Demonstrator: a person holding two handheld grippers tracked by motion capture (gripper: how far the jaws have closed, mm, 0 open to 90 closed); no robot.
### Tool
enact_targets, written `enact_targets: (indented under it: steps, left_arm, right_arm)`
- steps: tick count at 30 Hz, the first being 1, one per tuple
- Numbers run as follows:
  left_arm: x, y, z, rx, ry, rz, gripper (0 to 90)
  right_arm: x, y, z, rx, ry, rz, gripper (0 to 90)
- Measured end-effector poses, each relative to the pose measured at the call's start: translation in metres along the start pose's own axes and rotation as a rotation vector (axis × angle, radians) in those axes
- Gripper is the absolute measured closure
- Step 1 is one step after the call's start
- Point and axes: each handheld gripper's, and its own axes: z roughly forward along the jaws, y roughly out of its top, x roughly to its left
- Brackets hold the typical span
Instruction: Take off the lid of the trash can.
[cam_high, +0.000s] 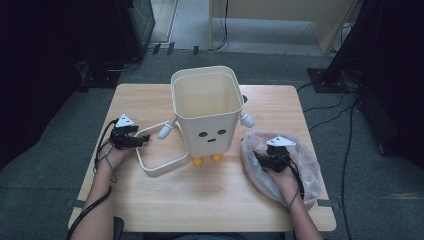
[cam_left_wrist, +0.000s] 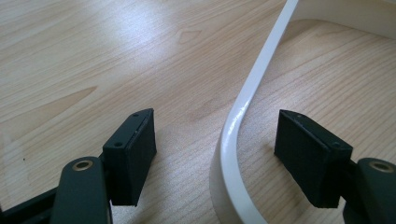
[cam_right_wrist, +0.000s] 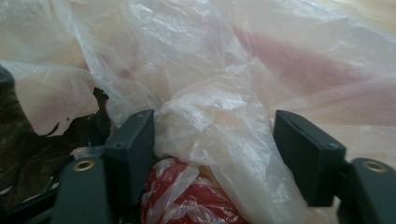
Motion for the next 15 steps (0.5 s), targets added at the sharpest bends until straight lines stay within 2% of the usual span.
enact_targets:
  steps: [1, 2, 3, 4, 7, 11, 13, 15]
  left_arm:
    - [0.0000, 0.0000, 0.0000, 0.000, 0.000, 0.000, 29.6]
    - [0.0000, 0.0000, 0.0000, 0.000, 0.000, 0.000, 29.6]
    - [0.0000, 0.0000, 0.0000, 0.000, 0.000, 0.000, 29.6]
    - [0.0000, 0.0000, 0.0000, 0.000, 0.000, 0.000, 29.6]
    - [0.0001, 0.0000, -0.0001, 0.001, -0.001, 0.000, 29.6]
    - [0.0001, 0.0000, -0.0001, 0.001, -0.001, 0.000, 29.6]
    - [0.0002, 0.0001, 0.0000, 0.001, -0.001, -0.001, 29.6]
    - [0.0002, 0.0001, 0.0000, 0.001, -0.001, -0.001, 29.7]
  right_arm:
    - [-0.0004, 0.0005, 0.0004, -0.007, -0.039, 0.011, 36.6]
    - [-0.0009, 0.0010, 0.0008, -0.012, -0.058, 0.022, 41.8]
    - [-0.0017, 0.0014, 0.0012, -0.018, -0.058, 0.027, 51.0]
    - [-0.0020, 0.0016, 0.0011, -0.023, -0.067, 0.026, 56.4]
    - [-0.0021, 0.0023, 0.0017, -0.024, -0.054, 0.008, 61.4]
    - [-0.0051, 0.0025, 0.0018, -0.026, -0.056, 0.031, 74.3]
    - [-0.0058, 0.0024, 0.0017, -0.026, -0.061, 0.026, 80.3]
    - [-0.0074, 0.0030, 0.0008, -0.017, -0.062, 0.032, 83.1]
